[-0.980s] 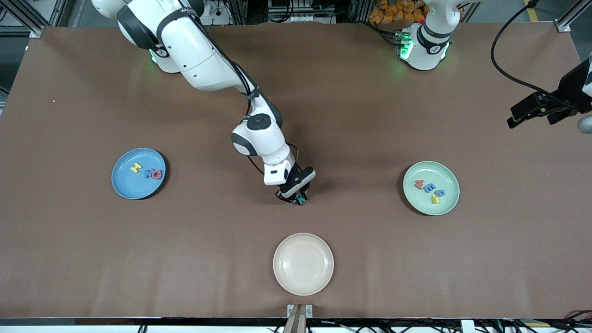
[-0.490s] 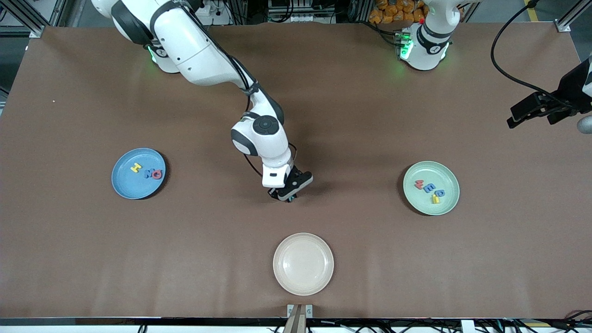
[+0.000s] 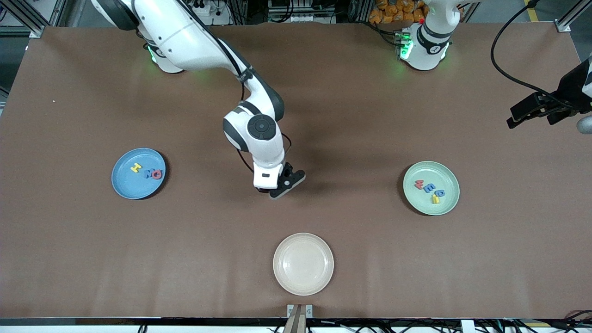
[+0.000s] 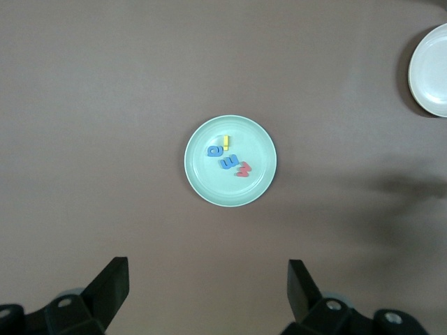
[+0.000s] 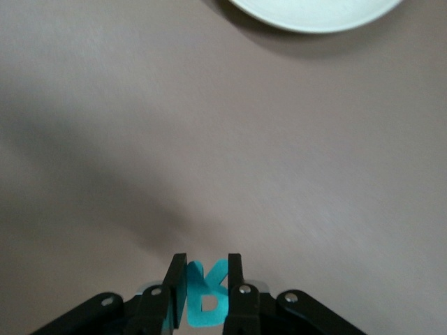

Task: Sort uppercase to blue plate, lowercase to green plate
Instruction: 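Carry the teal b over the blue plate with the right gripper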

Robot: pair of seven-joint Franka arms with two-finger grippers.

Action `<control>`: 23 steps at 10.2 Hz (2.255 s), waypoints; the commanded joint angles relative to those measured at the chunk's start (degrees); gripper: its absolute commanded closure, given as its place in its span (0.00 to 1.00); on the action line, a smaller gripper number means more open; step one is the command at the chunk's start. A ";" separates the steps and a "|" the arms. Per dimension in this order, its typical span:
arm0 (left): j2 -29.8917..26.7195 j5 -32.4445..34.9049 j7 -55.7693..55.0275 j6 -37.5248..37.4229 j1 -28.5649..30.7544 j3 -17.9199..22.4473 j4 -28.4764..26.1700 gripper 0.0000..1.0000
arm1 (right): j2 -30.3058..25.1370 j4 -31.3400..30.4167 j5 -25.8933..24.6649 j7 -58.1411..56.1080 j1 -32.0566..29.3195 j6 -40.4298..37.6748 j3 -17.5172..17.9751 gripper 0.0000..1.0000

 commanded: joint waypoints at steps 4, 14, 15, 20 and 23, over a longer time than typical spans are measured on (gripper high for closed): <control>0.01 -1.33 0.05 -0.48 0.21 -0.04 0.30 0.00 | -5.83 -1.96 1.33 -14.27 -0.89 -24.45 -6.01 1.00; 0.36 -1.24 -0.13 -0.39 0.03 -0.04 0.30 0.00 | -8.73 -9.09 1.33 -25.08 -2.64 -31.70 -23.59 1.00; 0.37 -1.24 -0.13 -0.39 0.03 -0.04 0.30 0.00 | -8.82 -10.30 1.25 -27.44 -2.73 -30.91 -25.34 1.00; 0.37 -1.24 -0.13 -0.39 -0.05 -0.04 0.30 0.00 | -15.41 -28.57 1.42 -30.80 -3.43 -11.78 -29.74 1.00; 0.37 -1.24 -0.21 -0.39 -0.23 -0.04 0.30 0.00 | -18.40 -36.41 1.42 -33.68 -4.40 -5.15 -30.28 1.00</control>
